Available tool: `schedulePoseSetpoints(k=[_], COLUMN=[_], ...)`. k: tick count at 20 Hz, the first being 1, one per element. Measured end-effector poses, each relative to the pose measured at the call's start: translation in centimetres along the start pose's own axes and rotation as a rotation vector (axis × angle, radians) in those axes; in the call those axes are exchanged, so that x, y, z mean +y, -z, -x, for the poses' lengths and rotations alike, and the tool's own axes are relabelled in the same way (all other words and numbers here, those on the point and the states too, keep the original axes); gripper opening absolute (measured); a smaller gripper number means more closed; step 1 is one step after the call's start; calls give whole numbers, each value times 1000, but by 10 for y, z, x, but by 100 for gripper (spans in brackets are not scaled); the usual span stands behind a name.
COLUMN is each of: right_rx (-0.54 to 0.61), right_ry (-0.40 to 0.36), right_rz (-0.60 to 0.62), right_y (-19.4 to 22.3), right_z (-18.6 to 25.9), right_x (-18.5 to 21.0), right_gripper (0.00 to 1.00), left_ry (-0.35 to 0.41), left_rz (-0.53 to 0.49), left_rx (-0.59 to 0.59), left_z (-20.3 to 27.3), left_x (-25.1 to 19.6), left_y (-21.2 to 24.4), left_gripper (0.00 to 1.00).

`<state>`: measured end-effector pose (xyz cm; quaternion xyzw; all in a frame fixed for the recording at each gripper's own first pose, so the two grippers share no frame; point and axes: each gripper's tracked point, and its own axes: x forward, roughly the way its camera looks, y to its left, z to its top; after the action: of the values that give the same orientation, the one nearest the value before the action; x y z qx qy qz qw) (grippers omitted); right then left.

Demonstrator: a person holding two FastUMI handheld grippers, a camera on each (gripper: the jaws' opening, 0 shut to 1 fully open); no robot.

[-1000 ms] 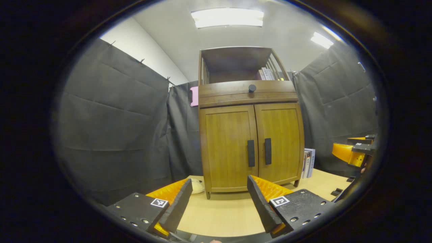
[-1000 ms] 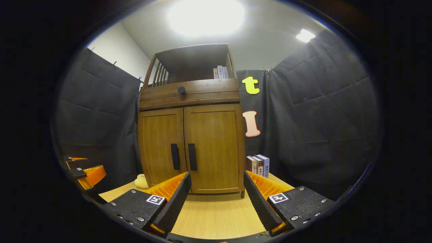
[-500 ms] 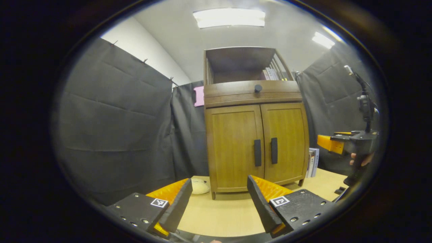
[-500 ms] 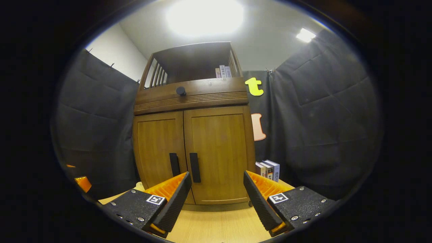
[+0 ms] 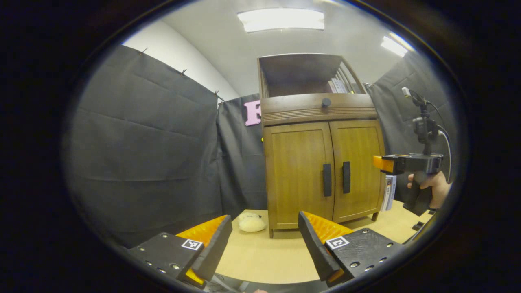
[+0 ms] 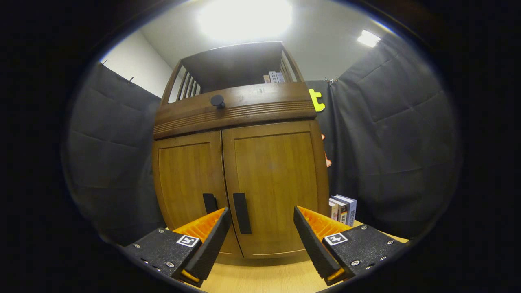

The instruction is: Open the right door of the double-door shoe cabinet with the right hand, and open the left door with the left hand.

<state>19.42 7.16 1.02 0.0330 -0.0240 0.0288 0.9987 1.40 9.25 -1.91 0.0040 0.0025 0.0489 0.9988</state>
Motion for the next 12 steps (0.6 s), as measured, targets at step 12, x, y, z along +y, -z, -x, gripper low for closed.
schedulePoseSetpoints(k=[12], right_rx=[37], right_ry=[-46], right_rz=[9], right_y=[29], right_z=[-96], right_x=[33], right_gripper=[92], left_ry=[-63], left_rz=[-13], left_rx=[12], left_z=[-8], left_x=[33], left_y=[11], left_gripper=[87])
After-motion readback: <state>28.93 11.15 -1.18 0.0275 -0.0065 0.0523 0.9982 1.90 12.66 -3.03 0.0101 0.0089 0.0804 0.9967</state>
